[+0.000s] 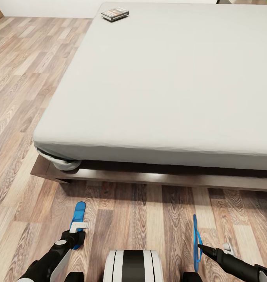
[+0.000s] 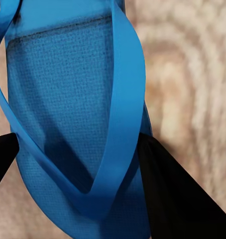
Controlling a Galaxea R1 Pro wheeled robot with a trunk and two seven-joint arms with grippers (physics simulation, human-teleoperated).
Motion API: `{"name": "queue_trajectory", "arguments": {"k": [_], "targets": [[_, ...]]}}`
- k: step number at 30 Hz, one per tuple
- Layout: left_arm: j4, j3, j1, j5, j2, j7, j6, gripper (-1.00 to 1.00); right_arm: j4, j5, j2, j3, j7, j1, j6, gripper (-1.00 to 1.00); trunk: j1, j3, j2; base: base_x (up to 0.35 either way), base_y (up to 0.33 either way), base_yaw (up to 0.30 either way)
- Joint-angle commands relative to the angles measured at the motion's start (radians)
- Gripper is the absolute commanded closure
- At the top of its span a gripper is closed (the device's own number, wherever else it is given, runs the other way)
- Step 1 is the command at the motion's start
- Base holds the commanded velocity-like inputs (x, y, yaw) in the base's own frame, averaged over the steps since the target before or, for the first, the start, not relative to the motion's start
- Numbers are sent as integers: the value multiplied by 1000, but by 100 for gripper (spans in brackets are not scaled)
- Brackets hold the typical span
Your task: In the bedroom, move the book from the bed onto either nightstand, and place the two sandals side by side next to the bed.
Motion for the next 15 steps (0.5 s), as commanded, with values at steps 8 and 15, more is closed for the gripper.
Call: {"name": "queue_trajectory", "arguments": {"k": [8, 15], "targets": [[16, -15, 0, 22, 3, -5, 5, 100, 0, -4, 0, -2, 0, 0, 9, 100, -1, 15, 1, 0, 0, 0], [15, -15, 0, 22, 3, -5, 5, 100, 0, -4, 0, -2, 0, 0, 9, 100, -2, 23, 1, 0, 0, 0]]}}
